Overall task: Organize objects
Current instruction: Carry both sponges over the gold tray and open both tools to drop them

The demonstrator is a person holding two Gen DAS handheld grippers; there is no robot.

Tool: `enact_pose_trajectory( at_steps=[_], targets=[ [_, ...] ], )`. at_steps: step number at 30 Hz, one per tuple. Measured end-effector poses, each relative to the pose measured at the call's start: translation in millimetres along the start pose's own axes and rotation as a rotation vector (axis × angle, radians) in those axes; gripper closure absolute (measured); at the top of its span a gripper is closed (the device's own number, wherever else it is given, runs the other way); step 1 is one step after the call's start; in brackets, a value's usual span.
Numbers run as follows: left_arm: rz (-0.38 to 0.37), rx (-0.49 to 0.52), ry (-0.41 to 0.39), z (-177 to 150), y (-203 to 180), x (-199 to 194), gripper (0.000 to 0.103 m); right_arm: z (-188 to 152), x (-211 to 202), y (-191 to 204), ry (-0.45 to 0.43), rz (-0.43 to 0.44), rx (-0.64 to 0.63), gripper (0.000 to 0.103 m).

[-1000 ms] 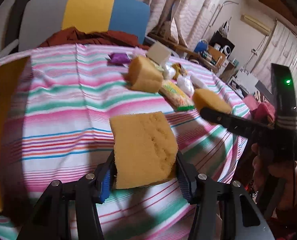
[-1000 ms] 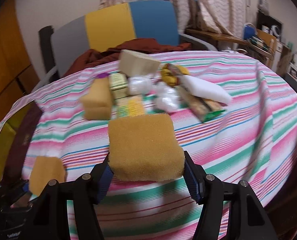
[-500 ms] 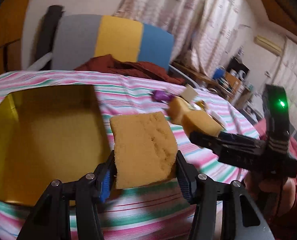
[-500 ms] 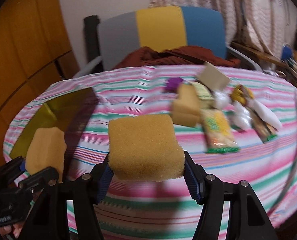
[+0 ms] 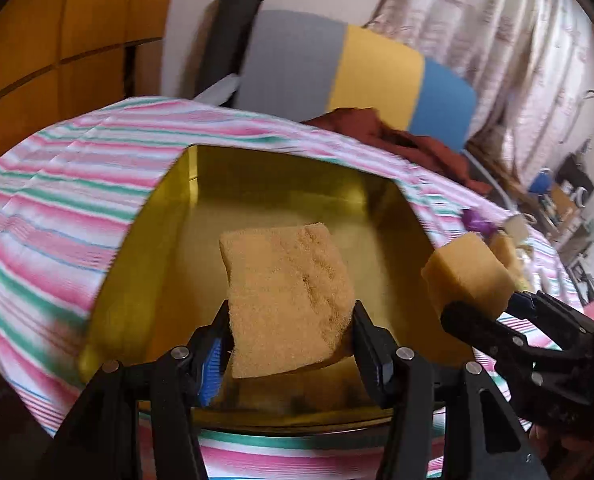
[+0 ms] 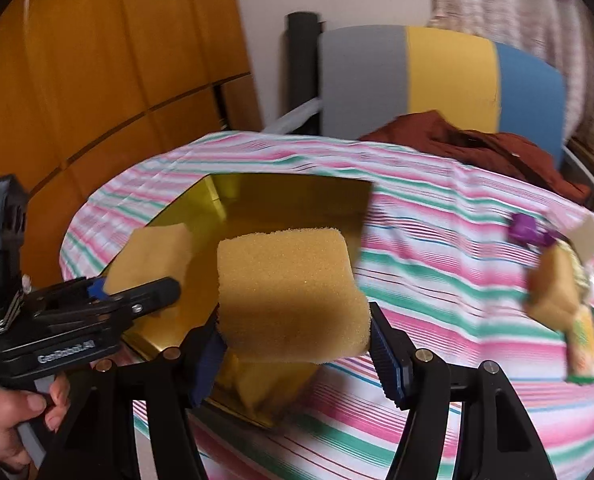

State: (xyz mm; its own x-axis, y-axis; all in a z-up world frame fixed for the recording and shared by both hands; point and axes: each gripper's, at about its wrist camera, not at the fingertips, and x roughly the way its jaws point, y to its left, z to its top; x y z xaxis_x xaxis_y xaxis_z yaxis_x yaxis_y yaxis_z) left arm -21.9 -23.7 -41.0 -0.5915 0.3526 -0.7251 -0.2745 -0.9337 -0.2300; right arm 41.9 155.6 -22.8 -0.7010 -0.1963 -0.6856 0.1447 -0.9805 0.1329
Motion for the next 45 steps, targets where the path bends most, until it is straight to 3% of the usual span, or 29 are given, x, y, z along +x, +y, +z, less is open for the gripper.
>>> enact_pose_trajectory(
  at_steps=[7,10,12,17,21,30,45],
  targets=[
    [0.069,-0.072,0.032,-4,35,8,0.047,4,42,32,0.07,0.052,0.008,0.036],
    [0.066,-0.11,0.05,-6,43,10,0.043,2,49,33,0.093,0.075,0.033,0.024],
    [0.081,-0.12,0.051,-7,46,9,0.042,1,45,31,0.076,0.076,0.054,0.01],
    [0.12,-0.153,0.026,-5,48,6,0.028,0,26,23,0.018,0.071,0.07,0.007],
    [0.131,-0.159,0.005,-5,47,2,0.028,-1,14,13,-0.008,0.072,0.115,0.006],
    [0.028,-0.2,-0.038,-4,33,-10,0.028,-2,-4,-5,-0.043,0.042,0.15,0.006],
    [-0.109,0.04,-0.07,-14,-51,-23,0.028,-10,-35,-64,-0.085,-0.093,0.206,0.006]
  ],
)
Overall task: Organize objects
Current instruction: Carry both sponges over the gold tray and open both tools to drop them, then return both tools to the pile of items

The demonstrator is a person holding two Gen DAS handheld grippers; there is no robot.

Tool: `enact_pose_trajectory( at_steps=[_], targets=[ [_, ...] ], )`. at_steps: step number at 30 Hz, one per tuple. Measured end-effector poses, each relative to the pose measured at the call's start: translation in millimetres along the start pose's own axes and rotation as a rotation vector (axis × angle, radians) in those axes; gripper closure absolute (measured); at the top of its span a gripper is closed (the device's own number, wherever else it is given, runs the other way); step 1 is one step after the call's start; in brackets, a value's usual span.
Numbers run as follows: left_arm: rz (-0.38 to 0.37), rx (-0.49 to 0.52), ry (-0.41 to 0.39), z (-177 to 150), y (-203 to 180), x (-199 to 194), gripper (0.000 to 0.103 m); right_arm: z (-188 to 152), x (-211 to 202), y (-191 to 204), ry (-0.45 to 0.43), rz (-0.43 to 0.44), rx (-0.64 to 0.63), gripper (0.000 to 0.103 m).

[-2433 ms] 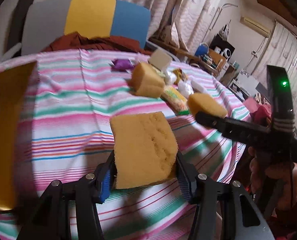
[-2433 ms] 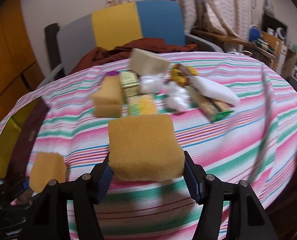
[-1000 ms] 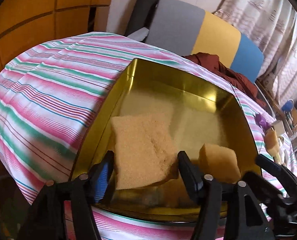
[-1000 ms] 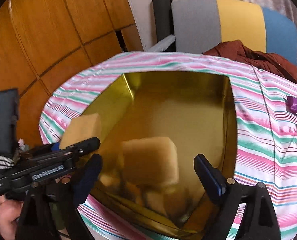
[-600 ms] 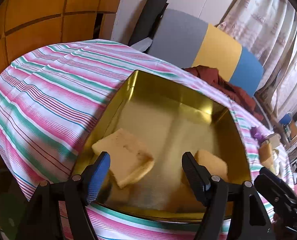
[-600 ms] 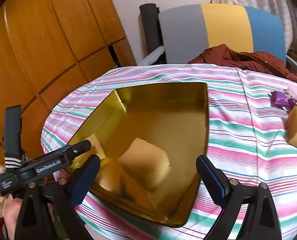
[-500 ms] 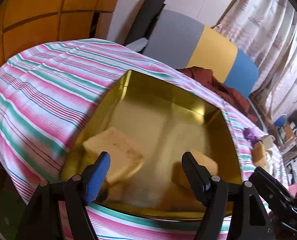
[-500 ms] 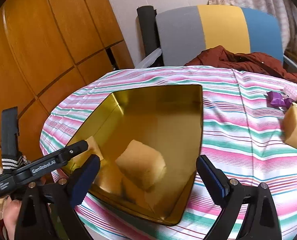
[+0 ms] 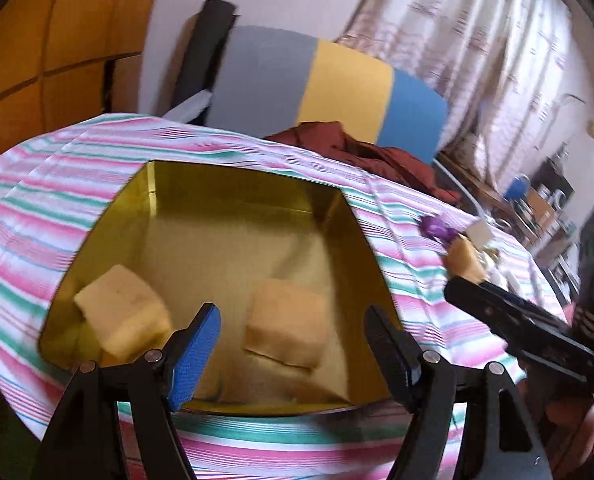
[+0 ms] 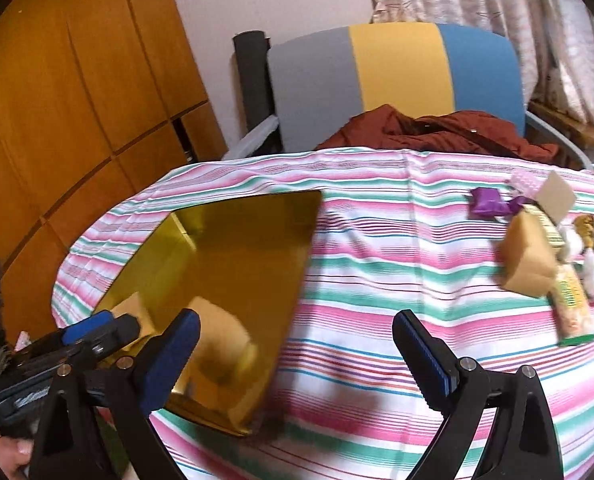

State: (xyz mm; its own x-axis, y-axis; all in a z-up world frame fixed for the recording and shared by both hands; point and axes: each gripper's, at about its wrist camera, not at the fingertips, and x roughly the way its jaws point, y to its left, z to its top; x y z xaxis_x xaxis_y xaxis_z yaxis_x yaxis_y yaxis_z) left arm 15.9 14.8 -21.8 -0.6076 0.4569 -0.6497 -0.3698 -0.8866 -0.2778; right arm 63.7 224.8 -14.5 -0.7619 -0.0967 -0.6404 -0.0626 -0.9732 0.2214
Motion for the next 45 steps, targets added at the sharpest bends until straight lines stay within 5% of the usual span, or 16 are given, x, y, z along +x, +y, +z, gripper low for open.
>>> enact_pose_trajectory(
  at_steps=[5,18,26,31,34,39,45],
  targets=[
    [-0.056,0.076,-0.008,-7,-25,-1,0.028,-2,-9,-38,-0.012,-0.086,0.016,0.006],
    [-0.159,0.086,0.028,-9,-74,2,0.028,-9,-25,-188,-0.01,-0.428,0.14,0.006],
    [-0.185,0.131,0.066,-13,-104,14,0.028,-5,3,-241,0.051,-0.429,0.162,0.021],
    [-0.195,0.168,0.097,-15,-125,27,0.028,-6,18,-250,0.068,-0.407,0.164,0.024],
    [-0.198,0.201,0.107,-14,-139,35,0.028,-10,27,-252,0.076,-0.388,0.153,0.035],
    [-0.219,0.232,0.135,-7,-167,60,0.028,-18,20,-252,0.028,-0.437,0.169,0.055],
    [-0.24,0.273,0.203,-4,-206,103,0.027,-30,7,-255,-0.021,-0.497,0.208,0.056]
  ],
)
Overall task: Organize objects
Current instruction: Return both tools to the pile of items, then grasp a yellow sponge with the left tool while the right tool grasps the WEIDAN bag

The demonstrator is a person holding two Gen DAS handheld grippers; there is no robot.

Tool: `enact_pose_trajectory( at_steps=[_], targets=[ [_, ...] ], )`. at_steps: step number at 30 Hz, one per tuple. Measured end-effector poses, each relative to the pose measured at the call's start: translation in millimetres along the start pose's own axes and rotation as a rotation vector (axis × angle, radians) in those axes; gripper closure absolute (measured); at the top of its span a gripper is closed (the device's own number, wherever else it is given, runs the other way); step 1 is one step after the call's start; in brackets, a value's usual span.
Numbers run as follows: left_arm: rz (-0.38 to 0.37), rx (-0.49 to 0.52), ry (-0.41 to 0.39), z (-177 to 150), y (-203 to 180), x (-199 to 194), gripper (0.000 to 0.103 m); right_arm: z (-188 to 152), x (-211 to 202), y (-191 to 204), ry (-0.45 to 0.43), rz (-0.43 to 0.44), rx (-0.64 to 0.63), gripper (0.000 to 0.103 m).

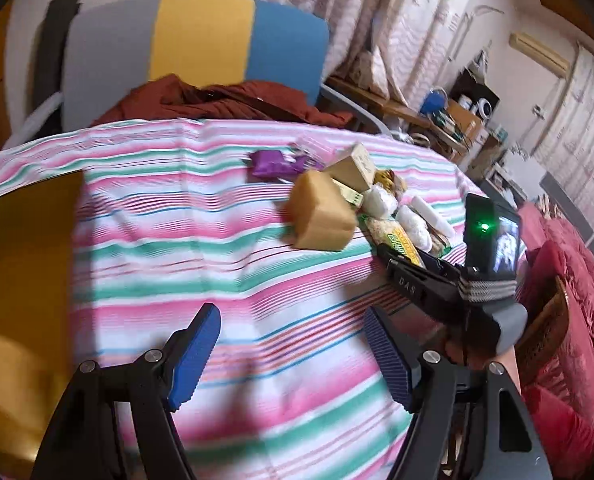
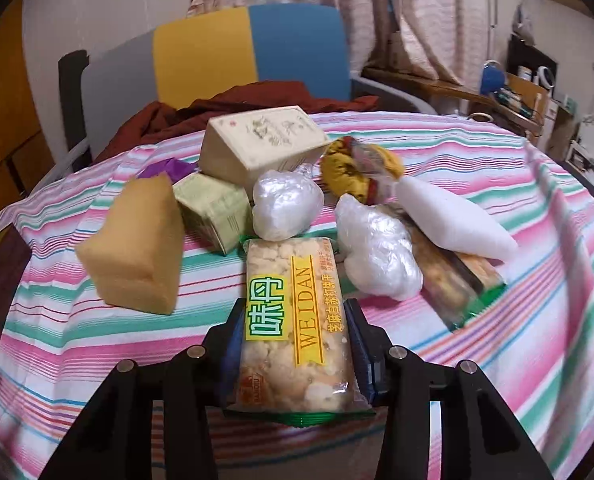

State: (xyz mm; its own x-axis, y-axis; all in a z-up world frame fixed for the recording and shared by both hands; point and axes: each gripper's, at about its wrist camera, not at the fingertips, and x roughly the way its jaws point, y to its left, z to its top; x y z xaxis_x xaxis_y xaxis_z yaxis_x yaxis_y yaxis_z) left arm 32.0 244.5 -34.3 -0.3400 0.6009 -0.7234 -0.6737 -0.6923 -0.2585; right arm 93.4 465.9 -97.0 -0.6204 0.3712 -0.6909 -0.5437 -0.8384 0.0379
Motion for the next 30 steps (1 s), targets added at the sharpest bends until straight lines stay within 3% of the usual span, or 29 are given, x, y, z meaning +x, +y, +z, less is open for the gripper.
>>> enact_pose_trajectory(
  at_steps=[6,13,17,21,26,30],
  targets=[
    [0.001,0.039,0.032,32,-26,47,0.027,-6,-4,-5,-0.023,0.008,0.025,0.056],
    [-0.044,-0.038,0.067,64,-32,91,0.025,-7,-3,-6,-0.033,0.02,0.037,0.056],
    [0.007,-0.03,0.088,70,-34,114,0.025,-7,-3,-7,-0.036,0.026,0.044,0.056],
    [0.109,0.033,0.113,68,-35,135,0.026,-7,-3,-7,-0.036,0.025,0.043,0.056],
    [0.064,0.091,0.045,55,-34,129,0.045,-7,-2,-7,-0.037,0.027,0.044,0.056],
    [0.073,0.148,-0.018,39,-39,118,0.05,-6,-2,-6,-0.038,0.026,0.043,0.056]
  ],
)
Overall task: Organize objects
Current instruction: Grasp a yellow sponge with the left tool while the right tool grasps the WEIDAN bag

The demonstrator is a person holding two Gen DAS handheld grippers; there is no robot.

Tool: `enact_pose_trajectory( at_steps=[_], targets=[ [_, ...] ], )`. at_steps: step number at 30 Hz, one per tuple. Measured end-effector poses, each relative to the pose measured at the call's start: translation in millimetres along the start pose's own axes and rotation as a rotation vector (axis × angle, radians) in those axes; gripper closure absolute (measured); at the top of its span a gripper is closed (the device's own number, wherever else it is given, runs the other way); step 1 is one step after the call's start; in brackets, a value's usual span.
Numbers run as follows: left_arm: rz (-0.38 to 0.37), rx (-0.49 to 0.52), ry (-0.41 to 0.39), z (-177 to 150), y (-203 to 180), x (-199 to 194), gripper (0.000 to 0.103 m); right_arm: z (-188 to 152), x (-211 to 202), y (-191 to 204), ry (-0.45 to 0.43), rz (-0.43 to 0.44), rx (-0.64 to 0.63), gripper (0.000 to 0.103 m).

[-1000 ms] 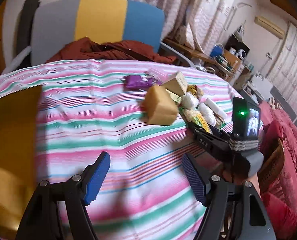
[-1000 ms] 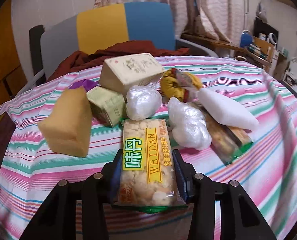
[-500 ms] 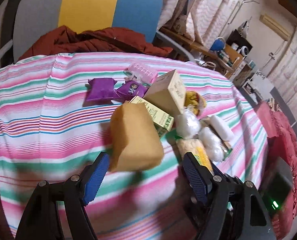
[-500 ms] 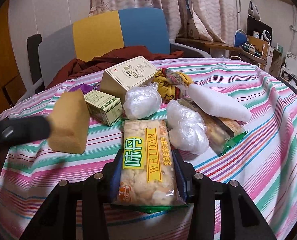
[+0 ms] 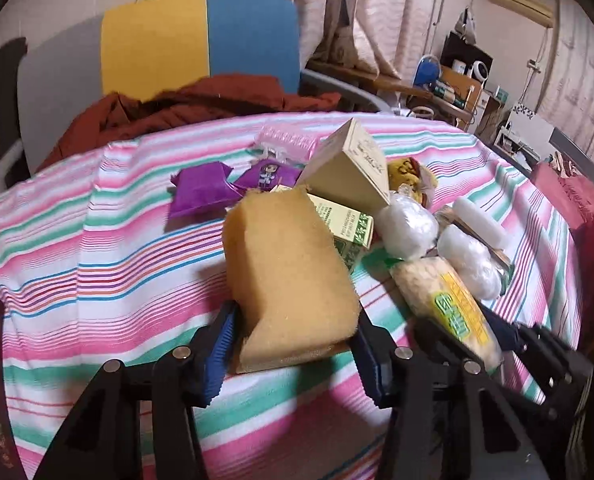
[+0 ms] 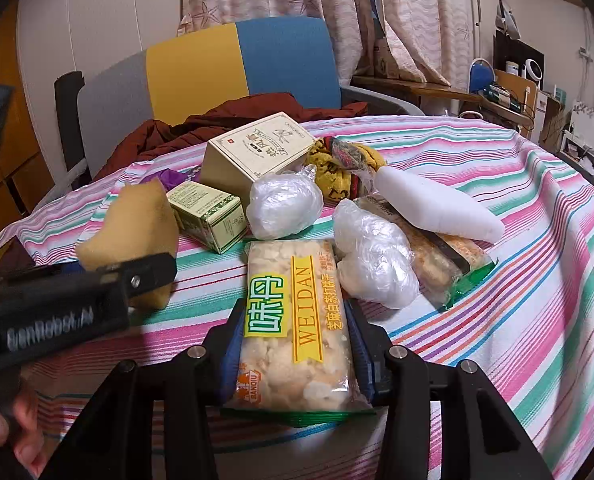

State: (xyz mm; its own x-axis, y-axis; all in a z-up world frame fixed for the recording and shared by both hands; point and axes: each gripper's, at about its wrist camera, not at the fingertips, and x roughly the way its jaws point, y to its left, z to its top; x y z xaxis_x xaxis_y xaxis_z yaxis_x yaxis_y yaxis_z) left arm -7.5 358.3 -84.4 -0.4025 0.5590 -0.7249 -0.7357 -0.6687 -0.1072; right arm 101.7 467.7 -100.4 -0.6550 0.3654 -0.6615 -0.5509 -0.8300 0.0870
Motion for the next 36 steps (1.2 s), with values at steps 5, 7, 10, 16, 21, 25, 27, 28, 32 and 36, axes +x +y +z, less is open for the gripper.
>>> enact_pose_trajectory(
  at_steps=[5,7,10,16,21,25,27,28,32,36],
  targets=[
    [-0.026,-0.086,-0.049,-19,14,-16,0.052,1,0,0,0.0,-0.001,-0.001,0.056],
    [-0.042,-0.12,-0.056,-23,22,-21,0.052,1,1,0,0.0,-0.003,-0.002,0.056],
    [-0.044,-0.152,-0.067,-30,28,-28,0.053,1,1,0,0.0,-0.006,-0.006,0.056],
    [-0.042,-0.141,-0.079,-45,29,-42,0.053,1,1,2,-0.003,-0.019,-0.018,0.056],
    [-0.021,-0.115,-0.079,-57,30,-57,0.053,0,0,4,-0.003,-0.032,-0.034,0.056],
    [-0.053,-0.139,-0.077,-69,35,-73,0.053,-1,0,6,-0.001,-0.033,-0.045,0.056],
    [-0.055,-0.139,-0.079,-75,37,-80,0.053,-2,-1,9,0.001,-0.041,-0.057,0.056],
    [-0.059,-0.14,-0.08,-77,38,-84,0.053,-2,-2,10,0.001,-0.044,-0.063,0.056],
    [-0.068,-0.138,-0.087,-88,41,-103,0.053,-5,-5,19,0.012,-0.06,-0.098,0.056],
    [-0.071,-0.122,-0.108,-97,44,-125,0.053,-8,-12,25,0.04,-0.017,-0.069,0.056]
  ],
)
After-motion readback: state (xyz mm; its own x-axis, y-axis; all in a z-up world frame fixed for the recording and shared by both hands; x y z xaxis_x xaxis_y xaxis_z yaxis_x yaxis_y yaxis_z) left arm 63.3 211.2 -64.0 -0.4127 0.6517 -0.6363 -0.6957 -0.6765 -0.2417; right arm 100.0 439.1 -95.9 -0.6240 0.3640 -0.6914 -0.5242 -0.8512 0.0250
